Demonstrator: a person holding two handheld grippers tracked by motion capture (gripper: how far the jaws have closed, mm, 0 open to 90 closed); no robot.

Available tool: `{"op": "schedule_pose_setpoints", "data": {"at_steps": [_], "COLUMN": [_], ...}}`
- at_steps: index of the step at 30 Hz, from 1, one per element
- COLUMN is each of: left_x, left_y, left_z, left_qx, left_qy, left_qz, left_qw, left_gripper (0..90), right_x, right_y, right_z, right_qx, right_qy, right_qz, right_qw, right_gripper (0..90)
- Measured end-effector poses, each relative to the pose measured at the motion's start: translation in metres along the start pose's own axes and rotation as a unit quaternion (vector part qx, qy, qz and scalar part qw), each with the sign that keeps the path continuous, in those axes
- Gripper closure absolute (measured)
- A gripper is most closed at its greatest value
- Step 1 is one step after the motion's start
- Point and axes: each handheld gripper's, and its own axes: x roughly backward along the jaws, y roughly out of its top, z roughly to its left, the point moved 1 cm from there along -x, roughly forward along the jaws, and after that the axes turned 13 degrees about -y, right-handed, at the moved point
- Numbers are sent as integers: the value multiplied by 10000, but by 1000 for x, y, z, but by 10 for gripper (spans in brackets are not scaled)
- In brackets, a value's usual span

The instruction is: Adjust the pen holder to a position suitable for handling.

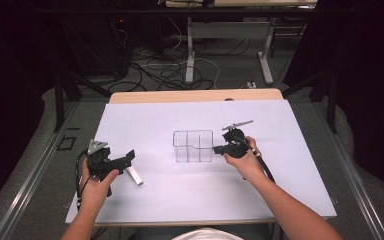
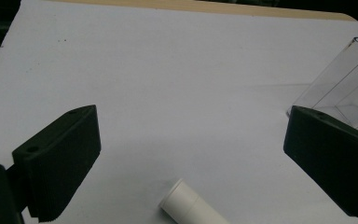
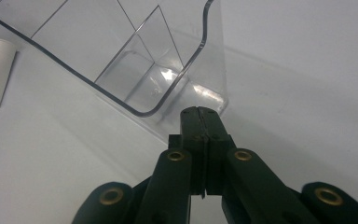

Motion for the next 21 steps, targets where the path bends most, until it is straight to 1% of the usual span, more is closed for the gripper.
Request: {"op": "schedule_pose_setpoints", "data": {"at_steps": [3, 4, 5, 6, 7, 9, 12, 14, 16, 19, 21], "left_x": [0, 0, 0, 0, 0, 1, 1, 2, 2, 3, 4], "left_y": [-1, -1, -1, -1, -1, 0, 0, 0, 0, 0, 0], "left_z": [1, 1, 1, 2, 2, 2, 3, 4, 4, 6, 7], "left_qx": [59, 86, 111, 135, 157, 198, 258, 283, 313, 340, 300], "left_qy": [6, -2, -15, -18, -24, -13, 2, 5, 37, -2, -20], "left_qz": [20, 14, 28, 33, 22, 28, -22, -49, -67, -76, -120], "left_qw": [10000, 10000, 9999, 9999, 9999, 9998, 9997, 9996, 9995, 9994, 9995], "left_gripper": [39, 39, 39, 39, 39, 39, 38, 35, 32, 28, 15], "right_x": [5, 7, 8, 11, 12, 17, 23, 26, 29, 33, 38], "right_y": [0, 0, -1, -2, -3, -4, -7, -9, -11, -15, -18], "right_z": [-3, -5, -7, -9, -10, -13, -19, -22, -27, -33, -39], "right_qx": [9, 18, 127, 126, 111, 116, 230, 123, 111, 155, 190], "right_qy": [-18, -23, -38, -44, 0, -28, -20, 43, 54, 31, -33], "right_qz": [-114, -179, -306, -357, -438, -507, -775, -937, -1080, -1261, -1351], "right_qw": [9999, 9998, 9994, 9993, 9990, 9986, 9967, 9955, 9941, 9919, 9907], "right_gripper": [894, 856, 840, 828, 815, 772, 700, 669, 636, 583, 550]}}
